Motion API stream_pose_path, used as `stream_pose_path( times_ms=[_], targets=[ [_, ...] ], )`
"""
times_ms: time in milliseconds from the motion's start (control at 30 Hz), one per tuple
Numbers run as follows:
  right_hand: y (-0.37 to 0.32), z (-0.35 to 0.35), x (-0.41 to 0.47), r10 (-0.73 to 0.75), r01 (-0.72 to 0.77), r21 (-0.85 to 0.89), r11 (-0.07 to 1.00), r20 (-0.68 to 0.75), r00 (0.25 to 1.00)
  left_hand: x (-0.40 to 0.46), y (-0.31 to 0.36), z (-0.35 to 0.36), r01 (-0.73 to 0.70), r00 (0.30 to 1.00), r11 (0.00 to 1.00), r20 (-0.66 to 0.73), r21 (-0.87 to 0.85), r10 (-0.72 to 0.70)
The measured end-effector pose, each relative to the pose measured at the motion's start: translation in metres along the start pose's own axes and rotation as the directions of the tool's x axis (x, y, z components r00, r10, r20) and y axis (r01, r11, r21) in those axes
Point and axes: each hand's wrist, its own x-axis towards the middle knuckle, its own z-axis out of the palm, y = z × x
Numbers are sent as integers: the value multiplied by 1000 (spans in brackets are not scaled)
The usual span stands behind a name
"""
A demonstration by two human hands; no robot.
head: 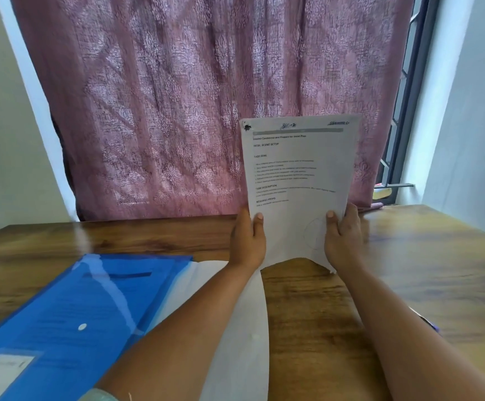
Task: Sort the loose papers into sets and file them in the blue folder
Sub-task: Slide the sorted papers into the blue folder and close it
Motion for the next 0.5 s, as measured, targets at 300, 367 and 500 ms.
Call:
stream_pose_path(
  times_ms=[300,367,500],
  targets=[
    [-8,-1,-8,-76,76,42,996,-7,997,1,5,-2,2,998,1000,-64,21,-1],
    [-2,2,-7,-24,21,39,999,71,997,-3,-2,-3,62,998,996,18,70,-64],
    [-3,5,-7,-20,19,13,1000,102,995,-6,-5,-5,128,986,987,93,100,-137]
  ],
)
